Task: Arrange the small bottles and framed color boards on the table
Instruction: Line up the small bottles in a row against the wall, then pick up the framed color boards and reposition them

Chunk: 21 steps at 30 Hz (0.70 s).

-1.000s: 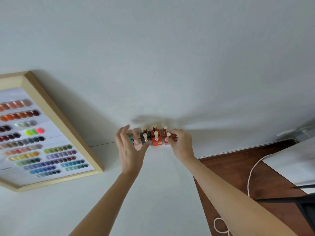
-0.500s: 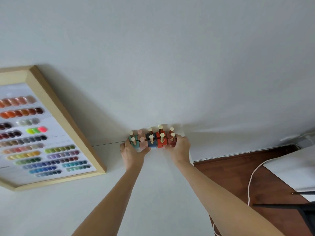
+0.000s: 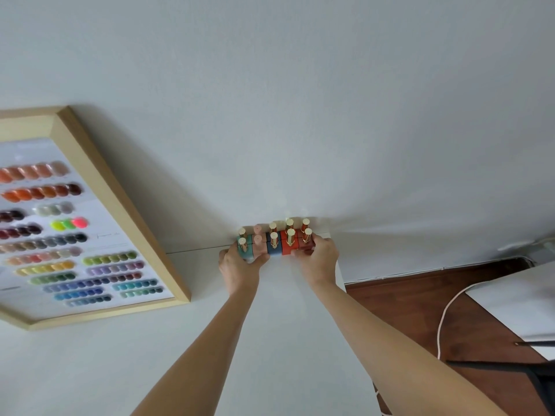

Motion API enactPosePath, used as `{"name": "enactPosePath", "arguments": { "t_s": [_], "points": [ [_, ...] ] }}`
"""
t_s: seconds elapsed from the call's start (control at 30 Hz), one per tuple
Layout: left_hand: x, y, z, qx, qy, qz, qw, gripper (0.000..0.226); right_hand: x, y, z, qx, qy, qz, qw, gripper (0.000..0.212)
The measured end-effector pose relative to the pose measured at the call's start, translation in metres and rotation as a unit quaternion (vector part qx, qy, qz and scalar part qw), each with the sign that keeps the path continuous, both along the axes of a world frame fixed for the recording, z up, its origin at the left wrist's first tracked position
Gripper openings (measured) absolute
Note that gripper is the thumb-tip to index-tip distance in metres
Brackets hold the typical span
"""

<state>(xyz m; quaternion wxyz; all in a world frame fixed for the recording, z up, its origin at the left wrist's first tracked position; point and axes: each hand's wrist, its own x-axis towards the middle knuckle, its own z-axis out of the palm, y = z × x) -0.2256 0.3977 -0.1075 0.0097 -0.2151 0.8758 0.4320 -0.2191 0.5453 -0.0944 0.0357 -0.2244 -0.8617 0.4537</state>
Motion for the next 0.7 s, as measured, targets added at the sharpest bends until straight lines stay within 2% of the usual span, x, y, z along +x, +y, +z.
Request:
{"name": "enactPosePath", "arguments": {
  "t_s": [0.23, 0.33, 0.37, 0.53, 0.7],
  "points": [
    [0.021, 0.000, 0.022, 0.007, -0.069, -0.003, 0.998, 0.076, 0.017, 0.008, 0.020, 0.016, -0.077, 0.019, 0.997, 0.027],
    [0.044, -0.002, 0.037, 0.000, -0.077, 0.000, 0.997, 0.077, 0.037, 0.009, 0.034, -0.024, -0.113, 0.011, 0.993, 0.059],
    [0.053, -0.003, 0.042, -0.004, -0.076, -0.001, 0.997, 0.075, 0.045, 0.008, 0.040, -0.038, -0.117, 0.010, 0.992, 0.062],
    [0.104, -0.016, 0.074, 0.014, -0.062, 0.010, 0.998, 0.068, 0.080, -0.011, 0.070, -0.077, -0.118, 0.048, 0.989, 0.054],
    [0.160, -0.056, 0.104, 0.043, -0.040, 0.033, 0.998, 0.065, 0.111, -0.048, 0.101, -0.073, -0.110, 0.122, 0.984, 0.049]
  ]
}}
